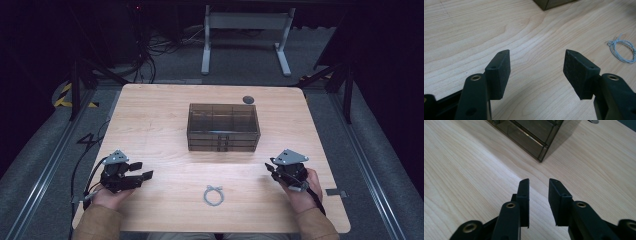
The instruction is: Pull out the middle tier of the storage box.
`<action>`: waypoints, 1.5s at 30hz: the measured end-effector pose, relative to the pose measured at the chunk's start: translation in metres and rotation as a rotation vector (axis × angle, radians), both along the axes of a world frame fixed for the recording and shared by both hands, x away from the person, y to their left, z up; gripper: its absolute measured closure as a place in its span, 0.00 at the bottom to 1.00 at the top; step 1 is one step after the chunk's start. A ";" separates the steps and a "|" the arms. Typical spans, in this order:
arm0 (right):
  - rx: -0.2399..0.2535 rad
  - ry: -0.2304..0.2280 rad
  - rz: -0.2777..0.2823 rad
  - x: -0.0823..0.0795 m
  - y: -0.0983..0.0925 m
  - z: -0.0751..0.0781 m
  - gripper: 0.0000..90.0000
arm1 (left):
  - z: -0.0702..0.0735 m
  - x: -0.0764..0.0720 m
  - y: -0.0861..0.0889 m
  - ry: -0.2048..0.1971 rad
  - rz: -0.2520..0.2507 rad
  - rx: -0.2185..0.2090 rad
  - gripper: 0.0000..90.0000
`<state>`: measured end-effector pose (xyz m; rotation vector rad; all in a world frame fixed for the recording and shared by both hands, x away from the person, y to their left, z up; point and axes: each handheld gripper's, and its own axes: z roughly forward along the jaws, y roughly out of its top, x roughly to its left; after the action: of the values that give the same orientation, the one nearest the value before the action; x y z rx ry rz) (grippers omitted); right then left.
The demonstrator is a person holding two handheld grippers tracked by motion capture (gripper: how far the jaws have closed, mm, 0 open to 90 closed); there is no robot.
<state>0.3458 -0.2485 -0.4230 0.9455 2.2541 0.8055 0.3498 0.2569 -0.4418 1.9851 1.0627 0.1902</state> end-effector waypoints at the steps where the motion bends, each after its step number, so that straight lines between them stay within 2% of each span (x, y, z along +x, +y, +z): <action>1: 0.003 0.005 0.007 0.000 0.001 0.000 0.77 | 0.000 0.000 0.000 -0.001 0.001 0.000 0.44; 8: -0.008 0.009 0.018 0.000 0.006 0.000 0.75 | -0.001 0.000 0.000 0.000 0.008 -0.002 0.44; 17: -0.105 -0.066 0.044 -0.005 0.018 0.003 0.76 | -0.001 0.000 0.000 -0.001 0.009 0.000 0.44; 19: -0.110 -0.072 0.047 -0.005 0.020 0.004 0.76 | -0.001 0.000 0.000 -0.001 0.009 0.001 0.44; 20: -0.141 -0.089 0.050 -0.006 0.025 0.005 0.76 | -0.001 0.000 0.000 -0.002 0.008 0.003 0.44; 23: -0.180 -0.110 0.056 -0.008 0.031 0.005 0.77 | -0.001 0.000 0.000 -0.001 0.007 0.003 0.44; 24: -0.180 -0.110 0.056 -0.008 0.031 0.005 0.77 | -0.001 0.000 0.000 -0.002 0.009 0.002 0.44; 27: -0.265 -0.160 0.073 -0.010 0.042 0.007 0.78 | -0.002 0.000 0.000 0.000 0.010 0.003 0.44; 28: -0.265 -0.160 0.073 -0.010 0.042 0.007 0.78 | -0.002 0.000 0.000 0.000 0.010 0.003 0.44; 31: -0.311 -0.184 0.093 -0.012 0.050 0.006 0.78 | -0.002 0.000 -0.001 -0.001 0.008 0.006 0.44; 41: -0.406 -0.240 0.127 -0.014 0.073 0.005 0.77 | -0.002 0.000 -0.001 -0.002 0.009 0.009 0.44; 43: -0.425 -0.257 0.124 -0.014 0.076 0.005 0.75 | -0.002 0.000 -0.001 -0.003 0.009 0.007 0.44; 45: -0.466 -0.298 0.122 -0.015 0.083 0.003 0.73 | -0.002 0.000 0.000 -0.003 0.010 0.006 0.44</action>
<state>0.3312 -0.1656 -0.4205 0.4421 2.1121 0.4046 0.3497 0.2565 -0.4434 1.9843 1.0719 0.2014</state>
